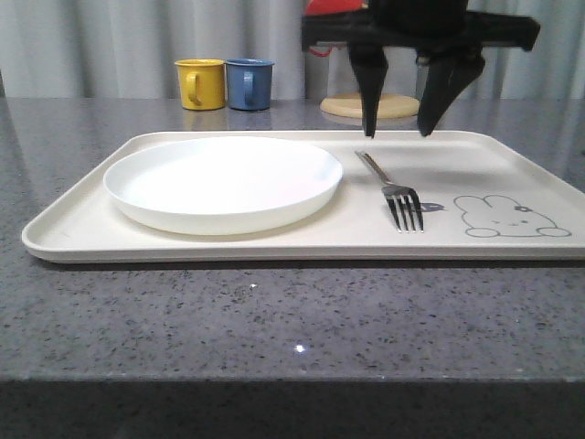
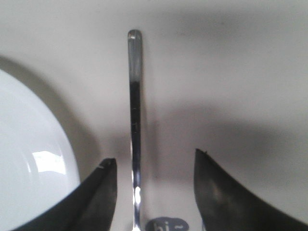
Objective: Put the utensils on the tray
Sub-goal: 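Lower the fork onto the tray beside the plate and open, then move the right gripper above the steel chopsticks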
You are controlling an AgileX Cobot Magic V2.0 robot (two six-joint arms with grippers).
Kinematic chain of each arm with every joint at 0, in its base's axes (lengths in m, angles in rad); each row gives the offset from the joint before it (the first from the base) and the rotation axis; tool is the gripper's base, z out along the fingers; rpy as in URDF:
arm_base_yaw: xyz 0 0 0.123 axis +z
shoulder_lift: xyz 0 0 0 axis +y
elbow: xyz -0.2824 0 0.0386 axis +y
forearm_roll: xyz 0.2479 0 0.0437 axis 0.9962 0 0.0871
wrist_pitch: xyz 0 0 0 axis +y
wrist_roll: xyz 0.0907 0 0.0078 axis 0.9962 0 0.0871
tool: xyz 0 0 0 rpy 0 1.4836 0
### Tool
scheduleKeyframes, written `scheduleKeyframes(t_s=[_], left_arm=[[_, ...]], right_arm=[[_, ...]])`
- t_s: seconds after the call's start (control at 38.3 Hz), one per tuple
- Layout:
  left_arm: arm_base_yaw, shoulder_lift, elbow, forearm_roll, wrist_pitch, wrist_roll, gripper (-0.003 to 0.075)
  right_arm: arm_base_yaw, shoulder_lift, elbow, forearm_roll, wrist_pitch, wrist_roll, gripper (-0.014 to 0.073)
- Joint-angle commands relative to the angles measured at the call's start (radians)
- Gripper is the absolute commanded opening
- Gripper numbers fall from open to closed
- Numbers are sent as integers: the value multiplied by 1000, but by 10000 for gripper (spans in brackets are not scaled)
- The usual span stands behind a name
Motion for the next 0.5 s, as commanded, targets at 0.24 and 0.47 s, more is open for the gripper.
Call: scheduleKeyframes(t_s=[0.24, 0.47], left_arm=[[2, 12, -25, -12, -85, -11, -18], [2, 12, -25, -12, -85, -11, -18]], right_arm=[[-37, -67, -233, -3, 210, -271, 407], [-128, -112, -184, 153, 211, -459, 407]])
